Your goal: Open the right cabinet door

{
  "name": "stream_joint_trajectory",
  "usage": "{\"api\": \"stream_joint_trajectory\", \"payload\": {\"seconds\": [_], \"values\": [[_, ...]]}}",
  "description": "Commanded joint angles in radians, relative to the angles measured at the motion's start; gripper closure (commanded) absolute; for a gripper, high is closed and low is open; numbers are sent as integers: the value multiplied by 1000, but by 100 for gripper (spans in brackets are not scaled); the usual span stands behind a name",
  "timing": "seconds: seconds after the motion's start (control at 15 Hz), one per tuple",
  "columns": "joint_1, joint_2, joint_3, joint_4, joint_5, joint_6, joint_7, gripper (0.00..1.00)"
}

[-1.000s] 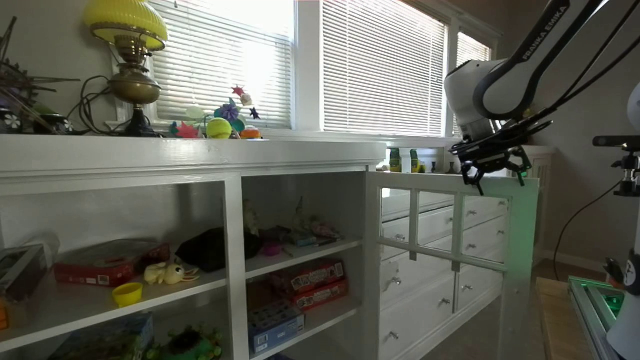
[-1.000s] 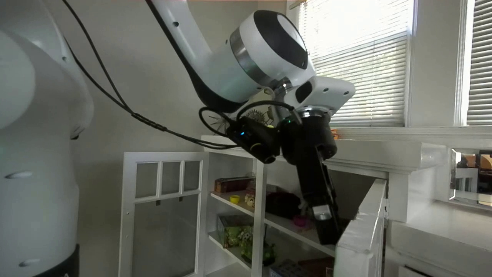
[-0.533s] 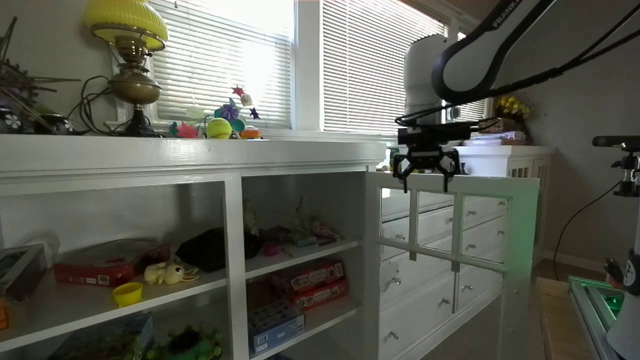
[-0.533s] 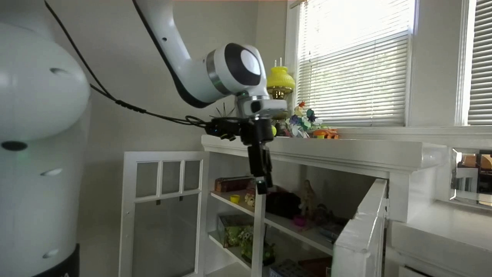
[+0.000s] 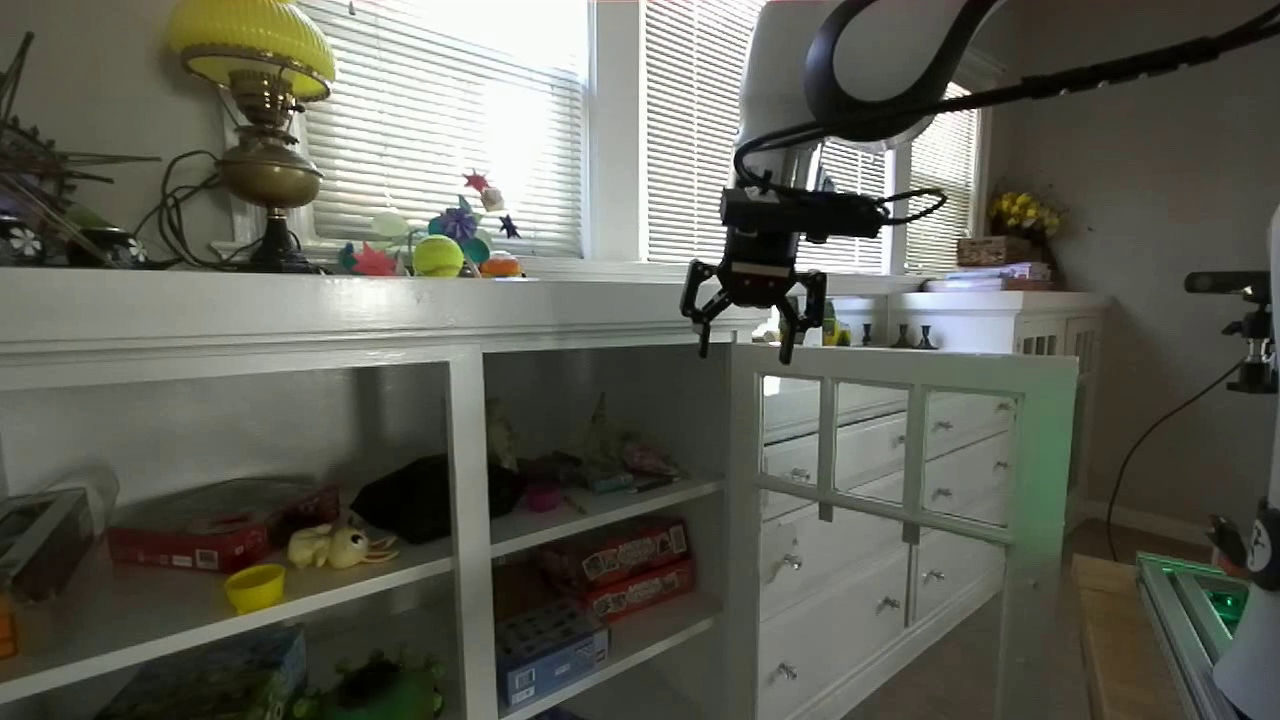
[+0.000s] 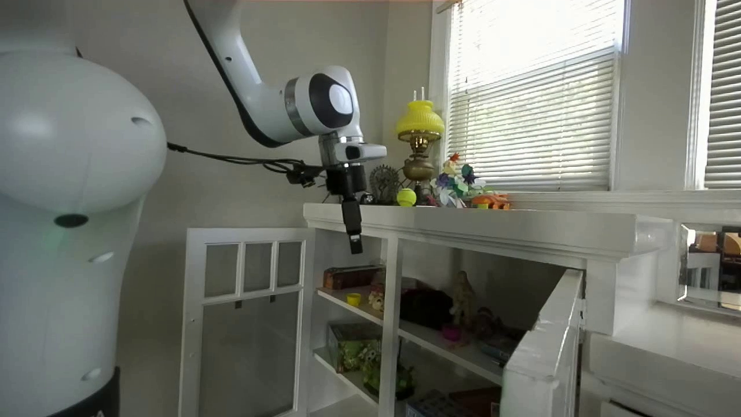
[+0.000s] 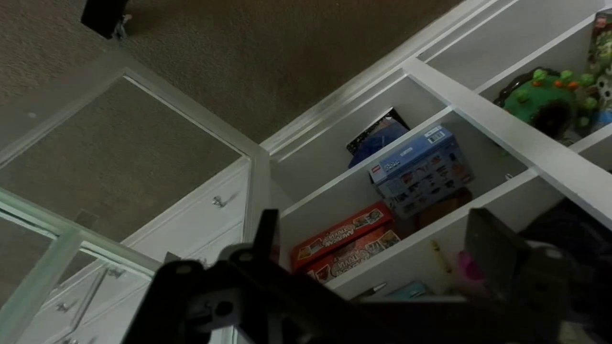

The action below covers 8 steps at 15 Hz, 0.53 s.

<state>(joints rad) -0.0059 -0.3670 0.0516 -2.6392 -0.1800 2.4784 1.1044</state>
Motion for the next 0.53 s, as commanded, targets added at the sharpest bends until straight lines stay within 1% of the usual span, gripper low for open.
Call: {"api": "stream_joint_trajectory", "payload": {"seconds": [0.0, 0.47], "values": [[-33, 0, 31, 1, 20, 0, -22, 0], [-33, 6, 29, 1, 20, 0, -27, 0]]}}
